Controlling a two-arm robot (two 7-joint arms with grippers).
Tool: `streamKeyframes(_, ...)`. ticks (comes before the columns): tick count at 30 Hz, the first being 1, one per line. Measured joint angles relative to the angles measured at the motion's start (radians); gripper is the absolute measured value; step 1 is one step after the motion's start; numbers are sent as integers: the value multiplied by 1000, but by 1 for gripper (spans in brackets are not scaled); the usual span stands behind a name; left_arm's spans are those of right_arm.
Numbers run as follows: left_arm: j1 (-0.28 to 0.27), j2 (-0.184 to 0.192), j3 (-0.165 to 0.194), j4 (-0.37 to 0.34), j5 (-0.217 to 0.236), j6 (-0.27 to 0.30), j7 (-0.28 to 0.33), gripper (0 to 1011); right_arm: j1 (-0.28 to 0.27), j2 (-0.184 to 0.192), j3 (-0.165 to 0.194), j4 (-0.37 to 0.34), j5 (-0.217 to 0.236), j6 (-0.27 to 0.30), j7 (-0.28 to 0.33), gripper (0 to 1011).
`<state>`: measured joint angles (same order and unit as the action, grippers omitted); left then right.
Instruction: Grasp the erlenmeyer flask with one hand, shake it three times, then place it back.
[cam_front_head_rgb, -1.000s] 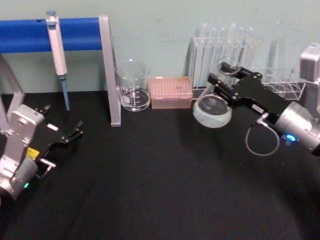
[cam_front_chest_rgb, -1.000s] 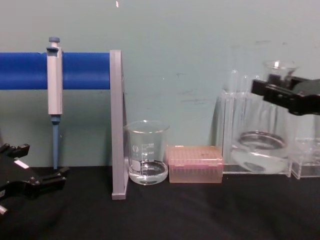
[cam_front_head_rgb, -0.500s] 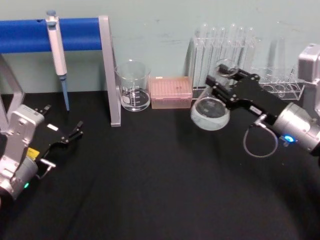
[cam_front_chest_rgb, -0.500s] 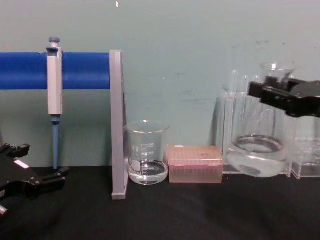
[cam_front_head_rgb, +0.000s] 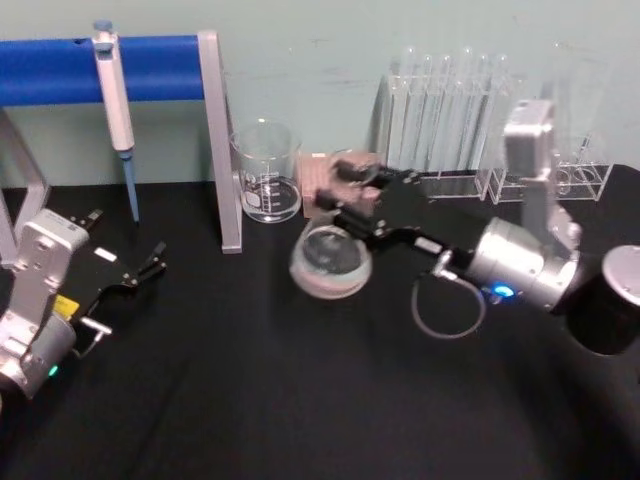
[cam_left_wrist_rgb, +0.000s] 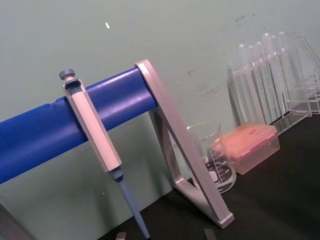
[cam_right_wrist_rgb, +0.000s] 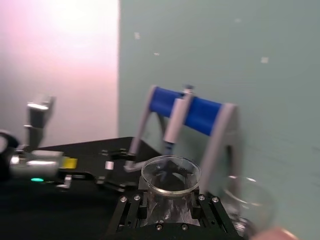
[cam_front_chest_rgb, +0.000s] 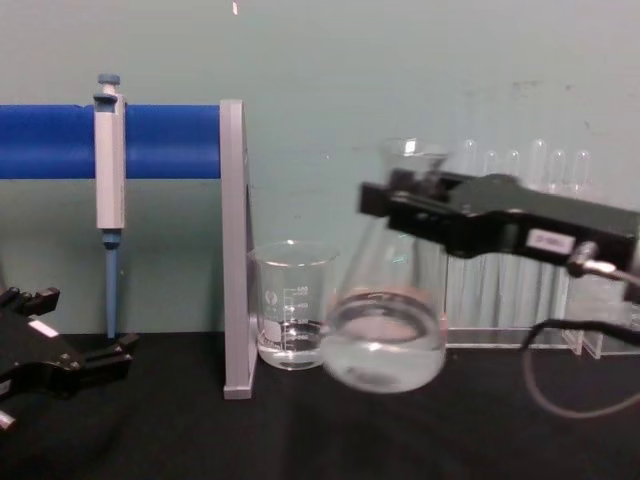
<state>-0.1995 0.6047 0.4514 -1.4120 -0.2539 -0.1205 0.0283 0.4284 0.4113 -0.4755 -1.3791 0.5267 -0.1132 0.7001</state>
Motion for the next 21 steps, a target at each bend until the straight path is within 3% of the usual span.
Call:
streamKeyframes(4, 0, 0, 0, 0, 0, 0, 0, 1001, 16, -18, -46, 4, 11, 6, 39, 457)
streamKeyframes(11, 0, 0, 0, 0, 0, 0, 0, 1001, 32, -29, -91, 4, 25, 13, 71, 457)
streamKeyframes(21, 0, 0, 0, 0, 0, 0, 0, 1001, 43, -28, -114, 8, 43, 8, 71, 457)
